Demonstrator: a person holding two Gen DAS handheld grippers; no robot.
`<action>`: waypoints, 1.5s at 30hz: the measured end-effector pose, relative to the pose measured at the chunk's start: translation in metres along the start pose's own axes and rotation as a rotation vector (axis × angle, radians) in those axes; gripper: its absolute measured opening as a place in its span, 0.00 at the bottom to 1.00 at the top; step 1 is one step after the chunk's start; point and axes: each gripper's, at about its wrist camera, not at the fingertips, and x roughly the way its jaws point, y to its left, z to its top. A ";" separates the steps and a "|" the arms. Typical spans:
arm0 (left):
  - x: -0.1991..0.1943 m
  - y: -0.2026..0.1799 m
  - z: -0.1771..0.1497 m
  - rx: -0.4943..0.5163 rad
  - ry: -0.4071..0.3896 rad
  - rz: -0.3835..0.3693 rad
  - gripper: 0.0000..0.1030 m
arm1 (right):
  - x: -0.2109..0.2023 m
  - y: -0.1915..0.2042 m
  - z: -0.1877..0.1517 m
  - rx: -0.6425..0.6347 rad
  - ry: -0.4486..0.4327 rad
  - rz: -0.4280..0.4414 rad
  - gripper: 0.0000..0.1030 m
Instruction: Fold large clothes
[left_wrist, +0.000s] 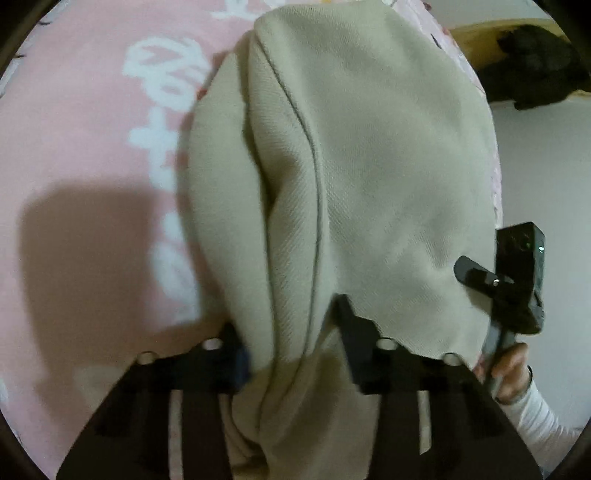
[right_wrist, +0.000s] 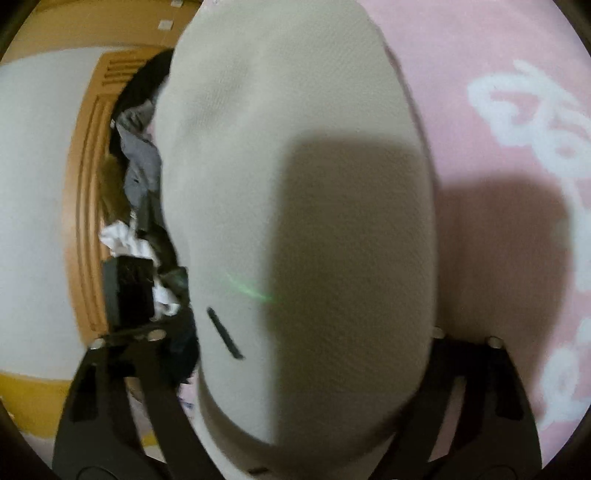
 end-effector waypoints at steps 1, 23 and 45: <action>-0.005 -0.005 -0.002 -0.004 -0.011 0.019 0.28 | -0.003 0.002 -0.001 0.000 -0.001 0.017 0.71; -0.024 -0.358 -0.034 0.392 -0.006 -0.140 0.19 | -0.309 -0.070 -0.081 0.061 -0.341 0.547 0.64; 0.480 -0.772 -0.185 0.961 0.563 -0.006 0.19 | -0.599 -0.505 -0.316 0.668 -1.065 0.177 0.64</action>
